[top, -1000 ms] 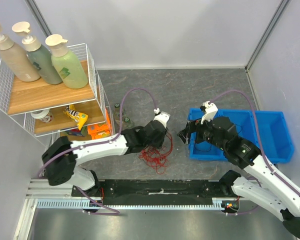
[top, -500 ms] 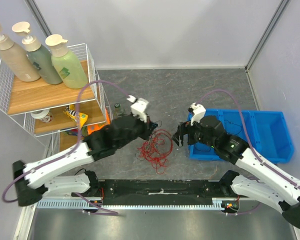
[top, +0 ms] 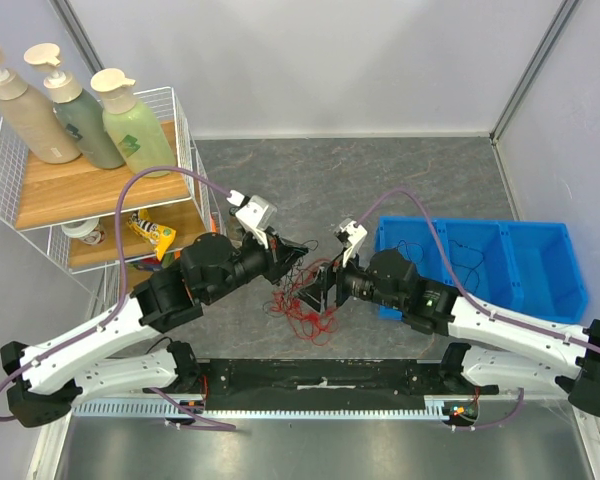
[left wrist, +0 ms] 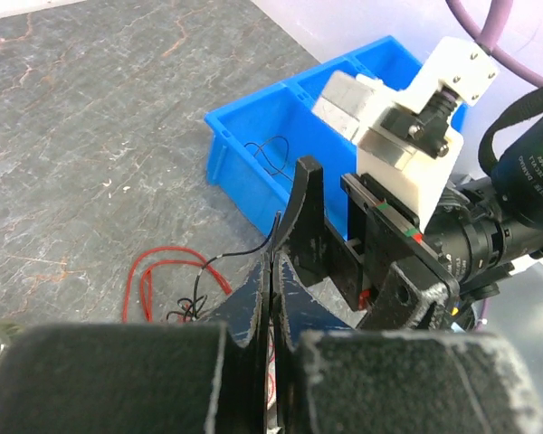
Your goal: Untangle the cables
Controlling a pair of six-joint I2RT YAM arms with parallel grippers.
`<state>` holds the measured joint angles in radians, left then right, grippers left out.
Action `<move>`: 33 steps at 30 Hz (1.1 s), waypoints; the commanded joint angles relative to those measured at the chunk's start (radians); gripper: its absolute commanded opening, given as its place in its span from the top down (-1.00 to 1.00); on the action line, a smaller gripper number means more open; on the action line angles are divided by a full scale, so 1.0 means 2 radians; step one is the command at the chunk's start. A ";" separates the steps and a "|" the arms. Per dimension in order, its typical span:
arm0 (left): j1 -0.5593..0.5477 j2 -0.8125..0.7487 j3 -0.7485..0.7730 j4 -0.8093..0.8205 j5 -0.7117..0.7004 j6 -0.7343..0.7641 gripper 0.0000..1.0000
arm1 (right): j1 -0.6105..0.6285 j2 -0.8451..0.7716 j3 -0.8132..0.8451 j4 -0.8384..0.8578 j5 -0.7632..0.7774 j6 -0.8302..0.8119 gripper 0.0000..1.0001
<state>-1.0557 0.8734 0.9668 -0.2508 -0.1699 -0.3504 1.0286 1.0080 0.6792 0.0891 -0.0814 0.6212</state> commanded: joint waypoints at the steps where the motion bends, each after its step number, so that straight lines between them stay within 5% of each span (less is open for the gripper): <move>1: 0.001 -0.011 0.018 0.010 0.021 0.010 0.97 | 0.010 -0.003 0.055 0.004 0.107 0.000 -0.74; 4: 0.001 -0.014 0.024 0.018 0.033 0.000 0.96 | 0.010 0.014 0.071 0.011 0.111 -0.002 -0.68; 15: 0.001 -0.043 0.092 0.060 0.116 0.014 0.96 | 0.010 0.112 -0.029 0.058 0.177 0.059 0.03; 21: 0.001 -0.050 0.119 0.068 0.089 0.039 0.96 | 0.011 0.042 -0.052 0.005 0.186 0.037 0.02; 27: 0.000 -0.038 0.114 0.054 0.060 0.043 0.96 | 0.011 -0.065 0.005 -0.059 0.147 -0.016 -0.39; 33: 0.001 -0.037 0.108 0.062 0.063 0.037 0.97 | 0.010 -0.041 0.096 -0.030 0.070 -0.053 -0.52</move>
<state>-1.0554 0.7998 1.1828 -0.1555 -0.0257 -0.3046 1.0492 0.8742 0.7547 -0.0227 0.1780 0.5846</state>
